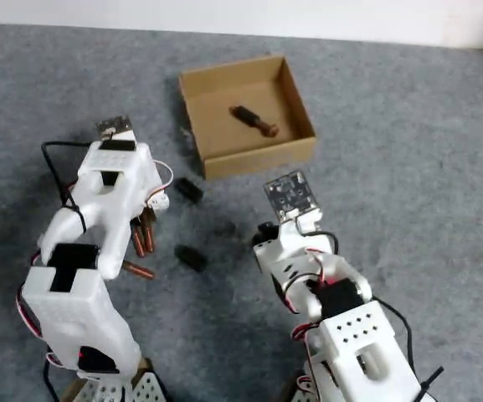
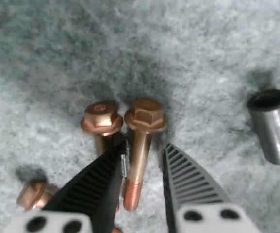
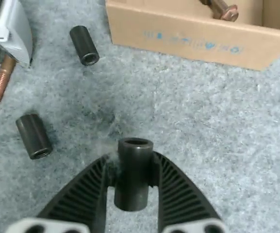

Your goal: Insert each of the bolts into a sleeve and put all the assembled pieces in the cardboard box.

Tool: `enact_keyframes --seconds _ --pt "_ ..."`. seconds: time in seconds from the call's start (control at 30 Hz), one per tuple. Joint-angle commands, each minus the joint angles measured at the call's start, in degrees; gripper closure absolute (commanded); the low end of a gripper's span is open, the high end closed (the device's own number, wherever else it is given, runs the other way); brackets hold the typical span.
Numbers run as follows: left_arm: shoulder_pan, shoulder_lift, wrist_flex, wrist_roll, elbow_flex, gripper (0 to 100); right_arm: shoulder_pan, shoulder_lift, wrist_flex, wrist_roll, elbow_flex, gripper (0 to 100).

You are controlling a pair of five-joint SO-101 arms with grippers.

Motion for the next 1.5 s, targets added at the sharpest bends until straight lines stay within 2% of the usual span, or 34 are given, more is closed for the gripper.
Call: enact_keyframes --seconds 0.0,0.5,0.6,0.7,0.8,1.0,1.07,1.13,1.33,1.47 --pt "1.1 0.4 0.6 0.4 -2.9 88 0.7 0.0 -1.4 1.1 -0.4 99.5" --pt "0.8 0.8 0.0 -0.1 -3.0 88 0.7 -0.2 -1.4 1.1 -0.4 99.5" --pt "0.7 0.8 -3.8 -0.2 -1.5 88 0.7 -0.2 -1.4 1.1 -0.4 99.5" --pt "1.1 0.8 -5.2 -4.7 -0.1 88 0.7 -0.2 -1.4 1.1 -0.4 99.5" --pt "1.1 0.8 -5.1 -6.9 -0.1 89 0.7 -0.2 -1.4 1.1 -0.4 99.5" --pt "1.1 0.8 -5.1 -6.9 -0.1 89 0.7 -0.2 -1.5 1.1 -0.4 99.5" --pt "1.9 0.7 -4.8 -6.9 -0.1 92 0.7 -0.2 -1.5 1.1 -0.4 99.5" --pt "3.6 0.7 -4.7 -7.2 -0.1 100 0.7 -0.2 -2.3 1.1 -0.4 99.5" --pt "7.7 -0.9 -3.2 -7.0 0.0 100 0.7 0.0 -3.4 1.1 -0.3 99.5" --pt "8.3 -9.0 0.8 -7.4 1.8 100 0.7 0.0 -3.4 1.1 -0.3 99.5"
